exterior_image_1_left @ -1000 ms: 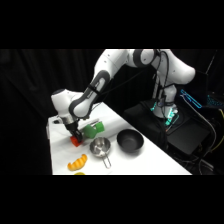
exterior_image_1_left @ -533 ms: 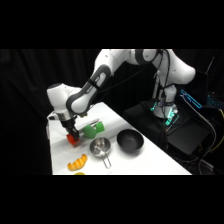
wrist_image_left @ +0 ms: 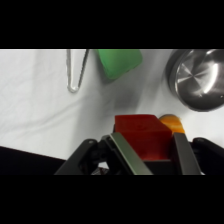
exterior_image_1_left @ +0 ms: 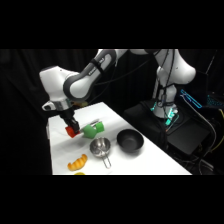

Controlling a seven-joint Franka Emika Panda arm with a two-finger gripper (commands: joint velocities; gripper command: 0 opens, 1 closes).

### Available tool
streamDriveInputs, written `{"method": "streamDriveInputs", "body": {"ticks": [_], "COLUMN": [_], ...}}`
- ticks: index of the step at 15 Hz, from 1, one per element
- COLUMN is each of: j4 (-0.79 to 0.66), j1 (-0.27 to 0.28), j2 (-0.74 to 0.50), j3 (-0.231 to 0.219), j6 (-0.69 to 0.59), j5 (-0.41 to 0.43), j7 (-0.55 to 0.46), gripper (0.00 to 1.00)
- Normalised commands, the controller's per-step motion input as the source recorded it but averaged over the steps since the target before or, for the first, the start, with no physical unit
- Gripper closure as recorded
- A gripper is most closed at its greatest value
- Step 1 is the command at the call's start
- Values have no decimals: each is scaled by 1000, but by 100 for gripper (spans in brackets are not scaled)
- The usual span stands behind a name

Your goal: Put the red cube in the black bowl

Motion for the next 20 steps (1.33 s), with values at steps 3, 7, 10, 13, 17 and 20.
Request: {"method": "streamDriveInputs", "body": {"ticks": [3, 7, 10, 13, 17, 20], "j4": [-717, -779, -768, -732, -669, -608], "j1": [96, 115, 123, 126, 118, 111], "j2": [-651, -675, -640, -576, -494, -441], "j3": [-55, -55, -29, -11, 12, 39], "j6": [-28, 47, 145, 235, 304, 334], "j5": [-99, -92, -43, -9, 27, 62], "j7": [127, 148, 149, 151, 135, 131], "gripper": [72, 72, 72, 72, 72, 72]}}
